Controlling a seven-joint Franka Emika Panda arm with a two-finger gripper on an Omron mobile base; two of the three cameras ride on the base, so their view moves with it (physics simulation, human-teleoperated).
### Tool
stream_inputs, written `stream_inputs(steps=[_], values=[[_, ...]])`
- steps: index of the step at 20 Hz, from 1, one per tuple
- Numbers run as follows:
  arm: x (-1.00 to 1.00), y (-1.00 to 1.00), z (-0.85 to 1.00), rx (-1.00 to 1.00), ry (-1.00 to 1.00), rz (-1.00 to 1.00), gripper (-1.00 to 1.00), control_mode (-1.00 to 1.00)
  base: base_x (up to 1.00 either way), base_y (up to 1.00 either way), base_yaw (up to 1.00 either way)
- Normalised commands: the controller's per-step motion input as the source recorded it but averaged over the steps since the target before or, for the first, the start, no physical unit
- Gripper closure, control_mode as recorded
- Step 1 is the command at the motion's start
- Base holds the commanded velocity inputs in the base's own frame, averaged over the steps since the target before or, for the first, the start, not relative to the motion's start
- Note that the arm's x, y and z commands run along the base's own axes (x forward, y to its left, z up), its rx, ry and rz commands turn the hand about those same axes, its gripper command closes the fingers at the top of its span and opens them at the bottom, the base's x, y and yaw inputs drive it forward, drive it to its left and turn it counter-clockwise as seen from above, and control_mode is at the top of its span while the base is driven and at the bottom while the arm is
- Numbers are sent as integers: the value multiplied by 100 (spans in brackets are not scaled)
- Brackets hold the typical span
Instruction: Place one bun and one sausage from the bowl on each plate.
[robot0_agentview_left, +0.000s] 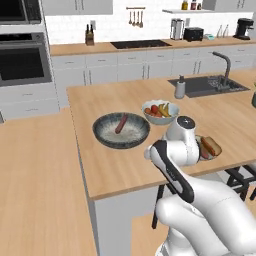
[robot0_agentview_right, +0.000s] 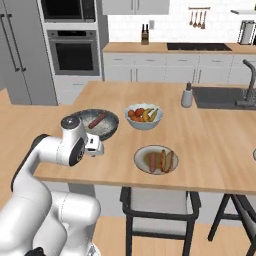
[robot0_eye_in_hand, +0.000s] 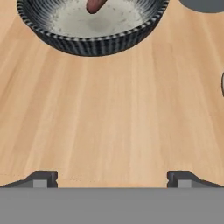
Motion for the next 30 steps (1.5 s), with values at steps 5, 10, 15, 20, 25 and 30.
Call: stream_inputs(steps=[5,10,15,20,25,30], values=[[0,0,0,0,0,0,-100,100,36,55,20],[0,0,0,0,0,0,-100,100,15,97,23],[0,0,0,0,0,0,-100,100,43,38,7],[0,0,0,0,0,0,-100,100,34,-13,0],[0,0,0,0,0,0,-100,100,14,-25,-6],[0,0,0,0,0,0,-100,100,67,-1,-7]])
